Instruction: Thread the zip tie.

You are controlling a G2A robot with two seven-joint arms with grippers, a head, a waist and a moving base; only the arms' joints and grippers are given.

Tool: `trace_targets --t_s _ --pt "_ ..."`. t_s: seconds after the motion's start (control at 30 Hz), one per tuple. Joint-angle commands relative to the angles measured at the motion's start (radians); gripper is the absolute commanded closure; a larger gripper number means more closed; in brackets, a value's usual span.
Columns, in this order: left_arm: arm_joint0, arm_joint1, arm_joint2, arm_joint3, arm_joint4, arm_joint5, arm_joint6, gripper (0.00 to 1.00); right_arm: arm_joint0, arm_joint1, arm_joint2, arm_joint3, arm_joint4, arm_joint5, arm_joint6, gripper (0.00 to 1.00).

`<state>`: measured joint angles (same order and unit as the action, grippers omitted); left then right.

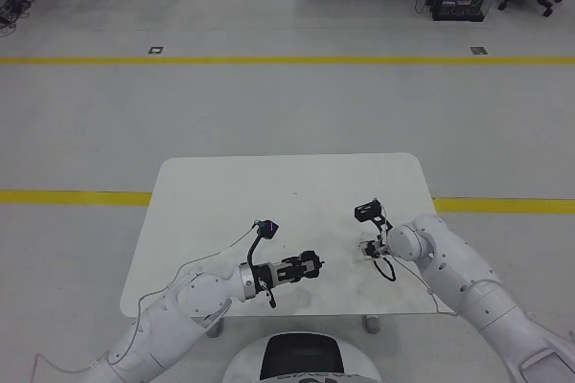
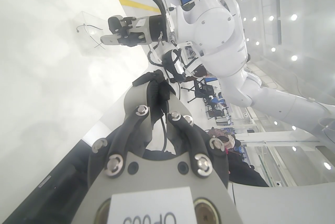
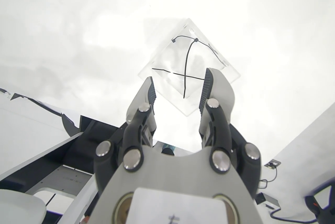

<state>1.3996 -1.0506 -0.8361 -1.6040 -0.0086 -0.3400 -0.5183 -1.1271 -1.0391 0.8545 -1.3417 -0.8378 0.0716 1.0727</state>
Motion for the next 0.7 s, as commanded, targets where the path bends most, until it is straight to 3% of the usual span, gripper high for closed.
trace_targets --t_s 0.0,0.17,0.67 --pt "0.0 0.0 0.0 0.0 0.0 0.0 0.0 1.0 0.005 -0.005 -0.005 0.02 0.008 0.002 -0.012 0.62" --pt "0.0 0.0 0.0 0.0 0.0 0.0 0.0 1.0 0.012 -0.017 -0.015 0.061 0.025 0.0 -0.035 0.72" --pt "0.0 0.0 0.0 0.0 0.0 0.0 0.0 1.0 0.035 -0.049 -0.049 0.147 0.026 0.005 -0.057 0.79"
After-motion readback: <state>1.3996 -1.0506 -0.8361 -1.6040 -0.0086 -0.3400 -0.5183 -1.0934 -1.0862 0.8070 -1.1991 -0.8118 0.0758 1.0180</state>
